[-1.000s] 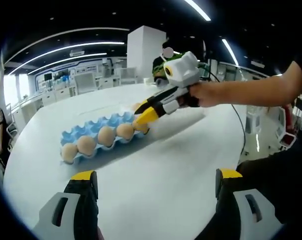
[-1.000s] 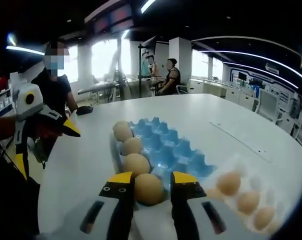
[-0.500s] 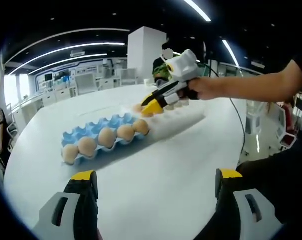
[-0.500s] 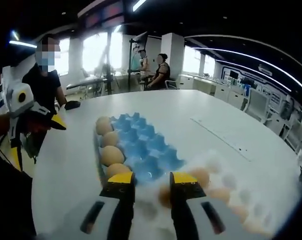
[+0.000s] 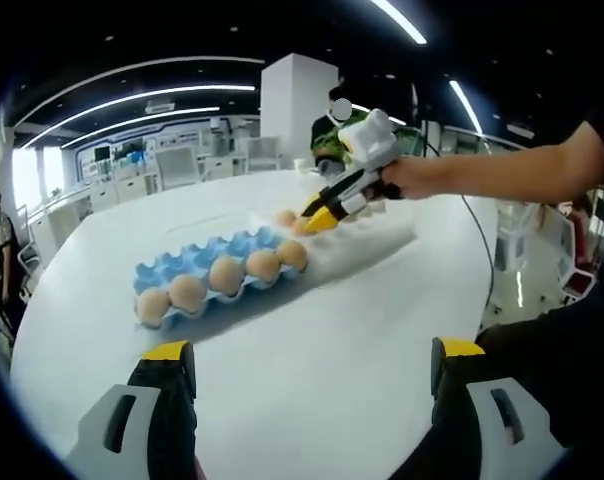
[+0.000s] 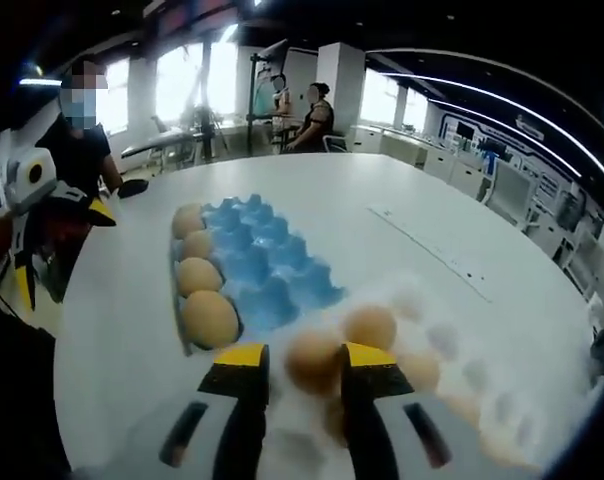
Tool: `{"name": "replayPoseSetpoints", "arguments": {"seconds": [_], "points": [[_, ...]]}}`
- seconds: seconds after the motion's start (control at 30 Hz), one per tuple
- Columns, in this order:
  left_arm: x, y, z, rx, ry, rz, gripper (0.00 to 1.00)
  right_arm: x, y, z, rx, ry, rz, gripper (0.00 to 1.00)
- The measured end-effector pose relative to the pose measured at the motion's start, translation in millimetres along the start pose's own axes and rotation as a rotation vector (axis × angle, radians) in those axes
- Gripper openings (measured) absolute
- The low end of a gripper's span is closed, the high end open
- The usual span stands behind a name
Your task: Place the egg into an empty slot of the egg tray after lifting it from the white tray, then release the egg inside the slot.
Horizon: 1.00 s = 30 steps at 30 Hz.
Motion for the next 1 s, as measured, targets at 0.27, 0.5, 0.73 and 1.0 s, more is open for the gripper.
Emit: {"name": "replayPoseSetpoints", "arguments": {"seconds": [0.27, 0.5, 0.73, 1.0], "points": [[2.1, -2.5, 6.2, 0.009, -0.001, 0.004, 1.0, -3.3, 7.1, -3.7, 0.002, 0.021, 0.031, 0.29], [8.2, -4.3, 11.5, 0.013, 0.001, 0.004, 1.0, -3.7, 10.4, -1.7, 0.004, 0.031, 0.035, 0.3], [13.7, 2.9, 12.7, 0.011, 0.006, 0.002, 0.99, -5.0, 8.6, -3.4, 0.0, 0.048, 0.03, 0.27], [19.8, 12.4, 7.2, -0.012, 0.019, -0.001, 0.99, -4.0, 4.5, -0.1, -0.026, 0.051, 0.02, 0.26]]}}
Point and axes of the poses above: the point that each gripper's makers call its tool centre point, and the gripper's own axes: y roughly forward along the fingers, z roughly to its left, x roughly out of its top, the point moved 8 cm from there along -y, roughly backward along the fingers, and after that the axes turned 1 degree about z, right-handed, at the moved point
